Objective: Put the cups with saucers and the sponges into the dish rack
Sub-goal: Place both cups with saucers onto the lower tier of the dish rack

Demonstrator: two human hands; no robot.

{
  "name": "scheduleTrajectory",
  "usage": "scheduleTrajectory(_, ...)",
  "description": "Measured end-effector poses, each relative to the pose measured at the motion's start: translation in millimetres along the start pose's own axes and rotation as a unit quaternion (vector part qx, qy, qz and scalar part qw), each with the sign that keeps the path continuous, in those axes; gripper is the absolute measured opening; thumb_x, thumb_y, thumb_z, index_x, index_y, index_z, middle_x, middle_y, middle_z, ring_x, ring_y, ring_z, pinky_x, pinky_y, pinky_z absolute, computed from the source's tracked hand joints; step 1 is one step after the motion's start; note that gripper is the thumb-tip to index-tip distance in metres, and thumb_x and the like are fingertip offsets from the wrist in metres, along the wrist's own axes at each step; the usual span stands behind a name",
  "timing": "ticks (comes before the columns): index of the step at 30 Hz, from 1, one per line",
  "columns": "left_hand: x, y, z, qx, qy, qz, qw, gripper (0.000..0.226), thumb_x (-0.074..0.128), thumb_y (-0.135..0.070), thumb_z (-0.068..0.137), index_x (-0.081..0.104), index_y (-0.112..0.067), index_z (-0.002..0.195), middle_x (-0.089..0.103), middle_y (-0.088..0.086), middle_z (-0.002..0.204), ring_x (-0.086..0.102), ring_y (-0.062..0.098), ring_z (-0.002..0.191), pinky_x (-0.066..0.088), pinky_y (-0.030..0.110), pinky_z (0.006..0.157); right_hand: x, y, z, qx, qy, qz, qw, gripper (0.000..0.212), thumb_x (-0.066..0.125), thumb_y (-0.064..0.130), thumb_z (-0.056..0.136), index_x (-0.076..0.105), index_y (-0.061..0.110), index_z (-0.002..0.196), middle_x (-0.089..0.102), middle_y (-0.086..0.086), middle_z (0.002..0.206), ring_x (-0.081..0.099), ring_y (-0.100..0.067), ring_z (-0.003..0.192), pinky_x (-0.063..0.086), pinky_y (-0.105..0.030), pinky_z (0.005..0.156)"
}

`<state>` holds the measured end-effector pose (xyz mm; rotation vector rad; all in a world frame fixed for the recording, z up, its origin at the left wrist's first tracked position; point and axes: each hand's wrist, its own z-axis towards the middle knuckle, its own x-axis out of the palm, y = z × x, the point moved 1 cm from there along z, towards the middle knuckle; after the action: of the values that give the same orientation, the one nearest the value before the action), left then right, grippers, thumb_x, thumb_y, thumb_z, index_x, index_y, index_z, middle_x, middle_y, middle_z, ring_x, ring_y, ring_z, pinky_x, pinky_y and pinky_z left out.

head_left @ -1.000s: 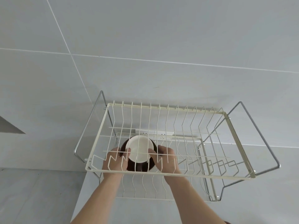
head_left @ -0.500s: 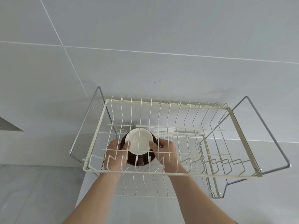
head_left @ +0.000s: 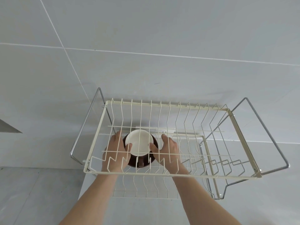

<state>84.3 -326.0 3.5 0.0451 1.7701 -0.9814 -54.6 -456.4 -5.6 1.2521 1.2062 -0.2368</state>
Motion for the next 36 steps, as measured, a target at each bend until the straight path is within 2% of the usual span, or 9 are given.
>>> scheduleTrajectory(3,-6,-4,1,0.079,-0.022,0.077,0.994,0.073,0.07,-0.018,0.087,0.035,-0.006,0.151,0.048,0.017,0.147,0.046,0.039,0.134,0.042,0.05,0.106,-2,-2,1,-0.046,-0.035,-0.073,0.996,0.083,0.06,0.061,0.083,0.044,0.002,0.14,0.052,-0.016,0.142,0.046,-0.037,0.132,0.042,-0.046,0.106)
scheduleTrajectory(10,-13,-4,7,0.244,-0.075,0.231,0.939,0.093,0.086,-0.028,0.071,0.041,0.0,0.147,0.046,0.019,0.152,0.039,0.038,0.143,0.028,0.05,0.116,-9,0,2,-0.14,-0.086,-0.192,0.968,0.096,0.05,0.07,0.084,0.039,-0.003,0.145,0.041,-0.022,0.153,0.035,-0.038,0.144,0.03,-0.049,0.119)
scheduleTrajectory(15,-12,0,8,0.259,-0.092,0.27,0.923,0.091,0.077,-0.036,0.078,0.036,0.0,0.151,0.038,0.017,0.158,0.031,0.035,0.148,0.027,0.051,0.119,-13,1,0,-0.153,-0.085,-0.209,0.962,0.095,0.048,0.069,0.086,0.039,-0.005,0.145,0.038,-0.024,0.154,0.033,-0.039,0.145,0.03,-0.051,0.119)
scheduleTrajectory(20,-14,1,10,0.25,-0.075,0.285,0.923,0.08,0.047,-0.046,0.088,0.03,-0.002,0.153,0.035,0.017,0.159,0.028,0.035,0.15,0.027,0.052,0.119,-12,-2,-1,-0.159,-0.085,-0.213,0.96,0.094,0.046,0.069,0.087,0.041,-0.006,0.144,0.04,-0.025,0.152,0.035,-0.04,0.143,0.032,-0.052,0.117)
scheduleTrajectory(24,-10,1,8,0.25,-0.093,0.288,0.92,0.086,0.06,-0.047,0.085,0.03,-0.002,0.153,0.036,0.018,0.158,0.029,0.035,0.149,0.023,0.05,0.12,-15,1,-5,-0.164,-0.084,-0.215,0.959,0.094,0.044,0.07,0.087,0.037,-0.003,0.146,0.039,-0.022,0.154,0.032,-0.037,0.145,0.027,-0.047,0.121)
scheduleTrajectory(27,-9,0,4,0.243,-0.092,0.276,0.925,0.085,0.041,-0.057,0.089,0.031,-0.002,0.153,0.035,0.016,0.159,0.027,0.034,0.15,0.022,0.05,0.121,-18,2,-11,-0.171,-0.091,-0.208,0.959,0.092,0.042,0.07,0.087,0.043,-0.004,0.142,0.045,-0.023,0.149,0.037,-0.039,0.142,0.032,-0.05,0.118)
scheduleTrajectory(31,-4,-6,-15,0.267,-0.109,0.22,0.932,0.083,0.046,-0.058,0.09,0.04,0.001,0.149,0.042,0.02,0.154,0.037,0.04,0.144,0.029,0.052,0.119,-24,-17,-33,-0.174,-0.109,-0.196,0.959,0.087,0.05,0.067,0.09,0.046,-0.004,0.141,0.047,-0.023,0.147,0.041,-0.039,0.14,0.032,-0.049,0.118)
scheduleTrajectory(34,1,-13,-42,0.262,-0.119,0.211,0.934,0.084,0.048,-0.061,0.09,0.039,-0.002,0.149,0.045,0.019,0.153,0.041,0.038,0.142,0.033,0.053,0.117,-28,-37,-56,-0.156,-0.102,-0.216,0.958,0.091,0.044,0.068,0.091,0.037,-0.002,0.148,0.036,-0.021,0.156,0.03,-0.034,0.147,0.029,-0.05,0.119)
scheduleTrajectory(36,5,-17,-60,0.242,-0.109,0.2,0.943,0.09,0.052,-0.066,0.086,0.041,-0.003,0.149,0.045,0.018,0.153,0.041,0.037,0.142,0.036,0.053,0.115,-33,-47,-73,-0.141,-0.072,-0.217,0.963,0.098,0.031,0.075,0.089,0.021,0.004,0.155,0.018,-0.014,0.164,0.014,-0.028,0.153,0.018,-0.046,0.124)
